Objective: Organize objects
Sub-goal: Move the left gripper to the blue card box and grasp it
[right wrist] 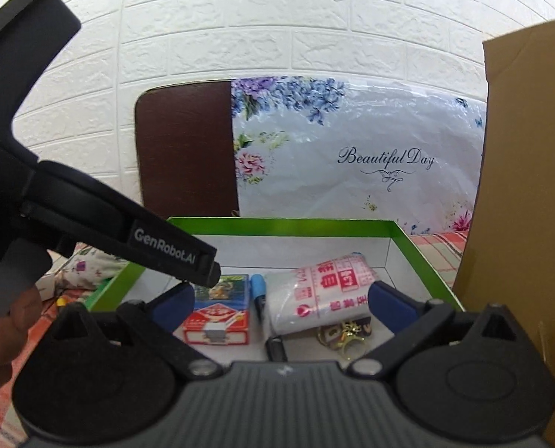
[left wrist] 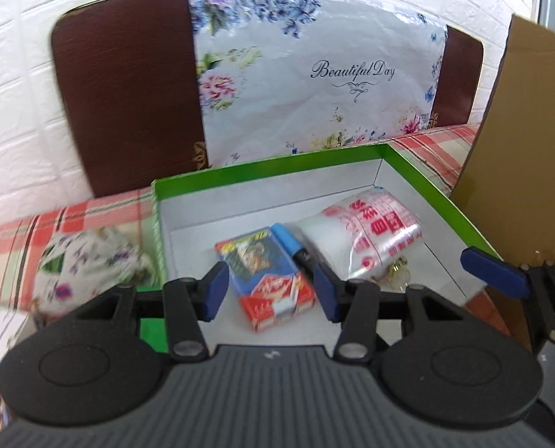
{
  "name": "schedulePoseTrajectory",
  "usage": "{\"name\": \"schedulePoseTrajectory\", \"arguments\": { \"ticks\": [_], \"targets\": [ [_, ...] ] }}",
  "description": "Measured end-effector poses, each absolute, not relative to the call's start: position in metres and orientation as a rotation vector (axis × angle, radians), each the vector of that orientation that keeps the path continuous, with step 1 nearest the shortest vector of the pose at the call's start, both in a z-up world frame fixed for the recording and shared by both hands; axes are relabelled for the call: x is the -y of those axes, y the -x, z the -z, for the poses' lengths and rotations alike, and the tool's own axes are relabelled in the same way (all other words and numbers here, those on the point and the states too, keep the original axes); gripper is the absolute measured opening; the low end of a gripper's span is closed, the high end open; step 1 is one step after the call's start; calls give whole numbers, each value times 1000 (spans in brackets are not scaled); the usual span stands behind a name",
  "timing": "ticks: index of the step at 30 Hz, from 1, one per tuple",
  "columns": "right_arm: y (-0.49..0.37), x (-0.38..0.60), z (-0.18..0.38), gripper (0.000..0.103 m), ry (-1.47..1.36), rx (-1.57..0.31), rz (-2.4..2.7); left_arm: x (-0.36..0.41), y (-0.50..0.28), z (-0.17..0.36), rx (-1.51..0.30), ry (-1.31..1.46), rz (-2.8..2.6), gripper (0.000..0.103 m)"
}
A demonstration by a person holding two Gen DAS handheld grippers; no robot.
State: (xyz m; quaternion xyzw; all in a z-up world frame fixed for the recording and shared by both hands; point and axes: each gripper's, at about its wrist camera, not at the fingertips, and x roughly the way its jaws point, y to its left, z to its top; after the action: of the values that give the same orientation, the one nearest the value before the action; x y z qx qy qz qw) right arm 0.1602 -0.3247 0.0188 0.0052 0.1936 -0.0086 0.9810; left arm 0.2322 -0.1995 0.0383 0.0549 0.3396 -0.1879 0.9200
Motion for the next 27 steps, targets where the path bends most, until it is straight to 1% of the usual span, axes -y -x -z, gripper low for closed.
{"name": "schedulePoseTrajectory", "arguments": {
  "ticks": [10,15,20,27],
  "targets": [
    [-127,293,-31,102,38,-374,-41,149,-188,-43,-705,-65,306,56],
    [-115,273,-35,99,71,-369,-74,120,-171,-44,-697,-51,253,56],
    [-108,253,-41,92,89,-359,-119,91,-160,-41,-684,-38,199,57],
    [-106,216,-42,88,125,-367,-192,47,-152,-31,-692,2,126,57]
  ]
}}
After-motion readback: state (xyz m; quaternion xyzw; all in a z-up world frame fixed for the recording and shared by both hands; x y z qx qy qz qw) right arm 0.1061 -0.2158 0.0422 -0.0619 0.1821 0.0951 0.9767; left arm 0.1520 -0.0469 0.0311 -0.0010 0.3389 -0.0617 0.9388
